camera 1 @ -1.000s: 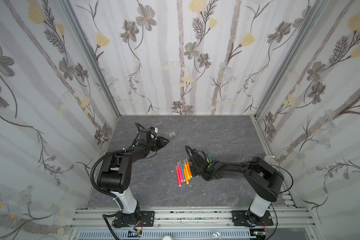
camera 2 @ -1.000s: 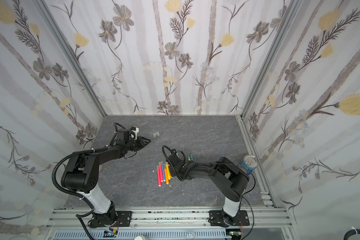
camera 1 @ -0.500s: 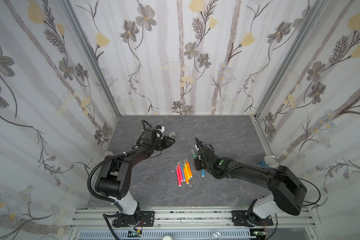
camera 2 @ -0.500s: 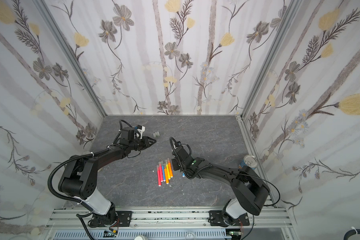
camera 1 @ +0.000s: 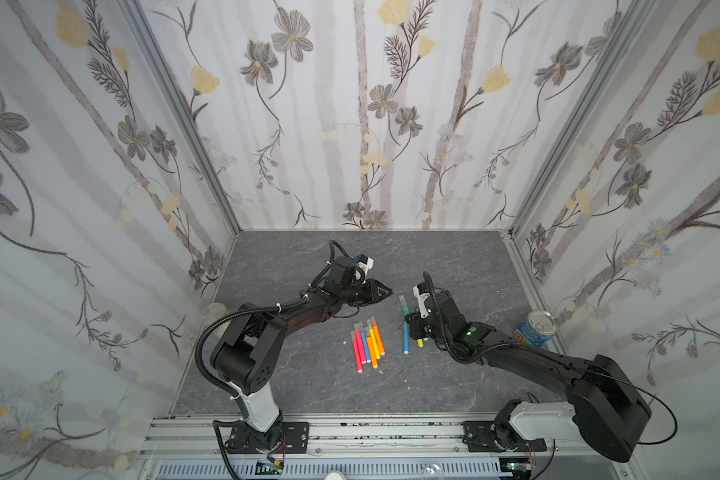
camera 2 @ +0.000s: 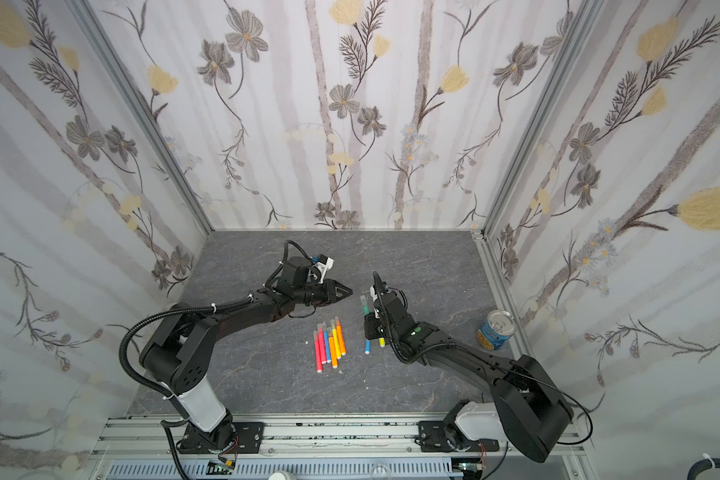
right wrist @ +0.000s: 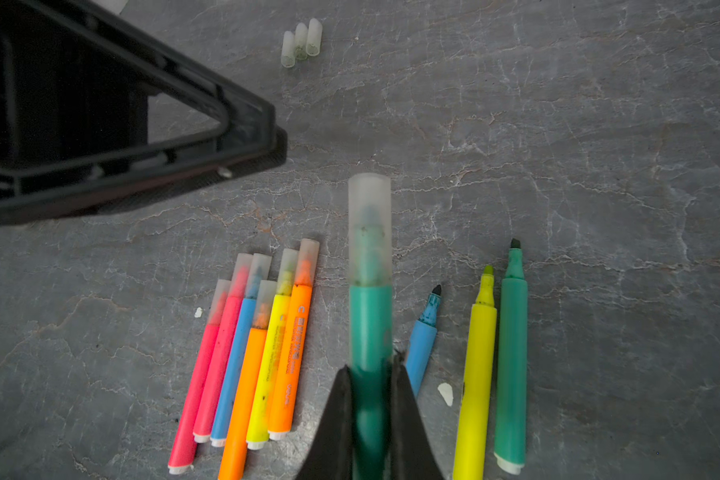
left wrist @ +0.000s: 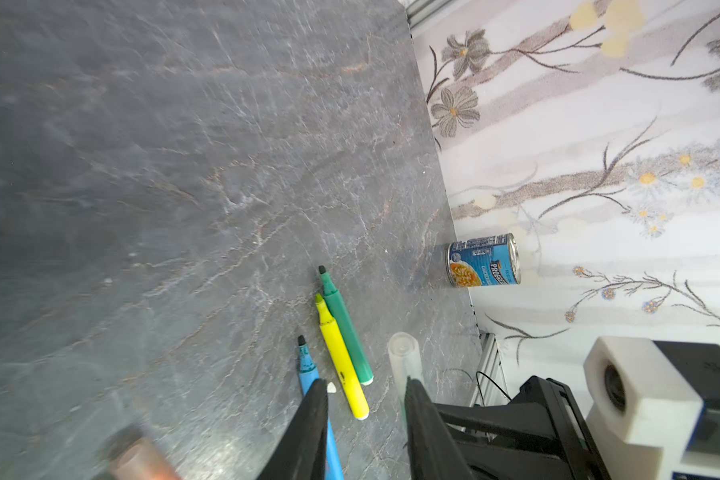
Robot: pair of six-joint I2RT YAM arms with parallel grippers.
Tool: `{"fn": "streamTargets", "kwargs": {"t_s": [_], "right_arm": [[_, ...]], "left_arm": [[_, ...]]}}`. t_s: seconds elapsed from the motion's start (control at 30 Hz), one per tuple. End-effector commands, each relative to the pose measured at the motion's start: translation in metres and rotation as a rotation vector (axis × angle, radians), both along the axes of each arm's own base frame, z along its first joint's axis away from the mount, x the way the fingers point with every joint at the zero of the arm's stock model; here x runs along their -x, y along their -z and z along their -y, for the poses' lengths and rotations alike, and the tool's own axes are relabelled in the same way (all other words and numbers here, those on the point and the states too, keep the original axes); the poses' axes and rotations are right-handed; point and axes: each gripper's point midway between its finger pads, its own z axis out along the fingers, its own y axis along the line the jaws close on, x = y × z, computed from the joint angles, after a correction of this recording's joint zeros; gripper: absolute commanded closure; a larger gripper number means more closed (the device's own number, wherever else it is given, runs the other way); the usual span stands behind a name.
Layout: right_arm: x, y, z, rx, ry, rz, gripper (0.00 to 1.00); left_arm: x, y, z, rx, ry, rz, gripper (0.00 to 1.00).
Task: Open the pen caps
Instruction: 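Lift the green highlighter with the right gripper while the left grasps its cap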
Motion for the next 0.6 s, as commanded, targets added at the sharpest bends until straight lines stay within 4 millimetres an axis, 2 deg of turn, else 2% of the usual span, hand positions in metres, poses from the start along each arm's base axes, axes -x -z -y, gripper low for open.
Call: {"fn": "streamTargets", "kwargs": {"t_s": [0.0, 0.3, 0.57], "right_arm": [[-0.003, -0.01, -0.006, -0.05, -0.009, 0.025, 1.0], [-0.006, -0.009, -0.005, -0.059, -0.004, 0.028, 1.0], [-0.008, -0.013, -0.005, -0.064, 0.0, 0.041, 1.0]], "left_arm": [[0.0, -0.013, 0.018, 0.05, 0.023, 0.021, 0.69], [0.004, -0.016, 0.039, 0.058, 0.058, 0.017, 0.69], [0.002, -0.008, 0.045, 0.049, 0.064, 0.001, 0.69]]}}
